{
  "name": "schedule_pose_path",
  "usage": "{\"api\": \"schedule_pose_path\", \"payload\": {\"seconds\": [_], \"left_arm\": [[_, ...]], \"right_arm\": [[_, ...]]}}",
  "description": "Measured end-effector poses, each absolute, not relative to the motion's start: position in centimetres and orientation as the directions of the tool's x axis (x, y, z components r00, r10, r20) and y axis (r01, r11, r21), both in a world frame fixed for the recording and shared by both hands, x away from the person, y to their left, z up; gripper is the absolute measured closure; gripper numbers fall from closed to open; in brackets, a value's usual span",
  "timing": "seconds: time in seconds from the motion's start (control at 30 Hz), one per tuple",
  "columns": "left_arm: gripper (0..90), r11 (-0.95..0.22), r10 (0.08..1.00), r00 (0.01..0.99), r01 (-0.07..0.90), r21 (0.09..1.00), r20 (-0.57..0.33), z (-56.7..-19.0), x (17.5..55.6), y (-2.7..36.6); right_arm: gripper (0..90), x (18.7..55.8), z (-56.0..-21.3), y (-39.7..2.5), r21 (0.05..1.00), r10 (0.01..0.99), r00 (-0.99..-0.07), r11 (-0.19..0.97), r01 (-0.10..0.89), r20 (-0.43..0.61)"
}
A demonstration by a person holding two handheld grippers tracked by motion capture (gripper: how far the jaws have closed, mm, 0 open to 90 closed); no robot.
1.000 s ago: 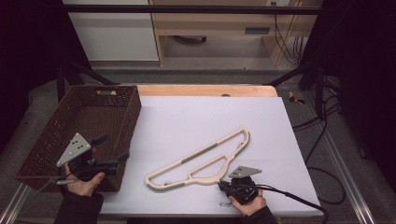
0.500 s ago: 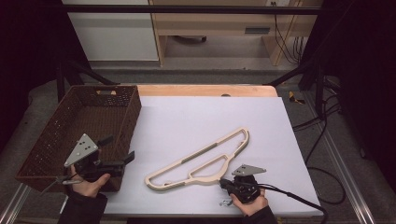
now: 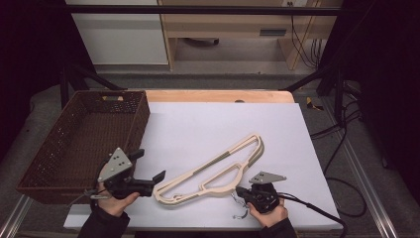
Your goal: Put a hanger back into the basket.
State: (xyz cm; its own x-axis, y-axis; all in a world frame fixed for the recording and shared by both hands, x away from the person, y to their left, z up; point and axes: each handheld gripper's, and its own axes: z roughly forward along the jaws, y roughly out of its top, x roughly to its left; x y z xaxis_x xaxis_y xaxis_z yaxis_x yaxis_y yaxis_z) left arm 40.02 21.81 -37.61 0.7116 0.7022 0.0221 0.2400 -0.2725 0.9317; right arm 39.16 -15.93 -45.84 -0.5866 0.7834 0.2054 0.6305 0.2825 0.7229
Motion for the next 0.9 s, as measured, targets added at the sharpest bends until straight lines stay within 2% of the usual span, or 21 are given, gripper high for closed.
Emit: {"api": "schedule_pose_path", "payload": {"seconds": [0.5,0.7,0.9], "left_arm": [[6.3,-0.492,0.553,0.832,0.282,0.824,0.046,-40.9,40.7,12.3],[13.2,-0.578,0.492,0.869,0.281,0.766,0.053,-42.8,41.4,8.2],[28.6,-0.663,0.440,0.893,0.255,0.704,0.091,-44.1,42.4,5.4]], "right_arm": [[89.2,39.4,-45.2,-16.4,0.730,0.775,-0.606,0.308,0.610,0.179],[89.2,39.5,-45.0,-16.6,0.736,0.769,-0.616,0.315,0.599,0.172],[89.2,39.6,-44.8,-16.6,0.742,0.766,-0.621,0.317,0.591,0.167]]}}
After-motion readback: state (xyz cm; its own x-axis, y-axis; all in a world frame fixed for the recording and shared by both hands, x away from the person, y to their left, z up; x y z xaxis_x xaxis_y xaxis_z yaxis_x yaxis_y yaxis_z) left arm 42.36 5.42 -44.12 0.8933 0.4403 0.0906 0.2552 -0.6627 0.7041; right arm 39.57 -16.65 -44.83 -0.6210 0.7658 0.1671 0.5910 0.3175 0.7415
